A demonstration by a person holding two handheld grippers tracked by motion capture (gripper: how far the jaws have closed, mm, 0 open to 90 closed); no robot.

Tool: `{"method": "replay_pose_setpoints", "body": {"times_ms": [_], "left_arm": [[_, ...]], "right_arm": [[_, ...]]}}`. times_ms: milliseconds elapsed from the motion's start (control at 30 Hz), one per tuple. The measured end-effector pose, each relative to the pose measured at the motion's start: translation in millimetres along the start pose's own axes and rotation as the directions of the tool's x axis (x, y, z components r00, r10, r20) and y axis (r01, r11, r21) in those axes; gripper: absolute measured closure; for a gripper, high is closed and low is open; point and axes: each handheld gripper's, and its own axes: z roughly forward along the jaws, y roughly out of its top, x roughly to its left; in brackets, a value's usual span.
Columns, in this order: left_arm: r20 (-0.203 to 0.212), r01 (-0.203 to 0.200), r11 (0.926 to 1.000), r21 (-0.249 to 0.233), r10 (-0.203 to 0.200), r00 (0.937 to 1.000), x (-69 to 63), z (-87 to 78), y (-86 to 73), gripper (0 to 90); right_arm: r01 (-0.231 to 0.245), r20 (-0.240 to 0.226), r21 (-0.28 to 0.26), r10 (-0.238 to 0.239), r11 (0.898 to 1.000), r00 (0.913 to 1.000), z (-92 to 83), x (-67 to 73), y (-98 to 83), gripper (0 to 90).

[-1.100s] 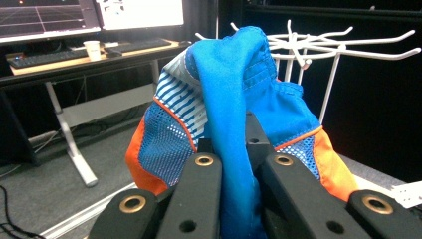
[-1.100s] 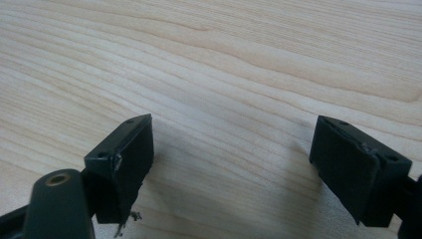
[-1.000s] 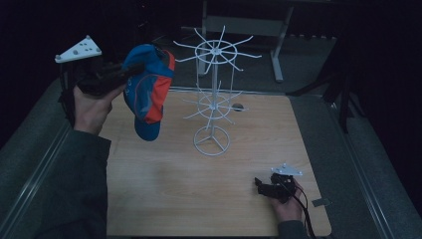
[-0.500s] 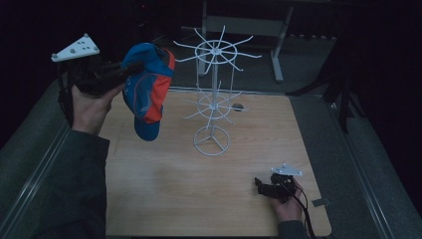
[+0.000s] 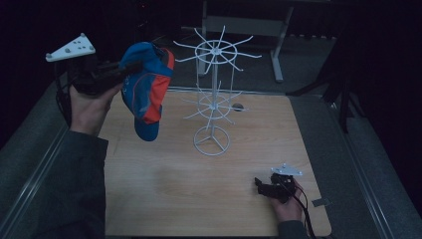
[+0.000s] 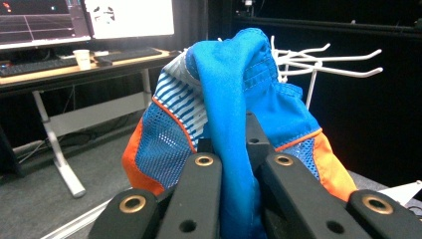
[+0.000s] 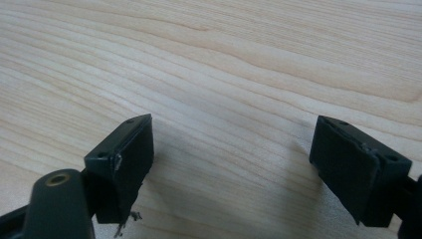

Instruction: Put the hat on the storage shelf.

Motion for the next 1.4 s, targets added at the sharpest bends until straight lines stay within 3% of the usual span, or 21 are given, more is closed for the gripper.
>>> {"method": "replay_pose_setpoints", "body": {"times_ms": [733,1400], "left_arm": [[0.029,0.004,0.9996,-0.027,-0.003,0.9996,-3.5,-5.5,1.2,89.3],[0.068,0.005,0.9994,-0.034,-0.003,0.9977,-9.1,-1.0,0.8,89.3]], "right_arm": [[0.002,0.001,-0.001,-0.002,1.0,1.0,0.0,-0.1,0.0,17.3],[0.002,0.001,-0.001,-0.002,1.0,1.0,0.1,-0.2,0.0,17.3]]}}
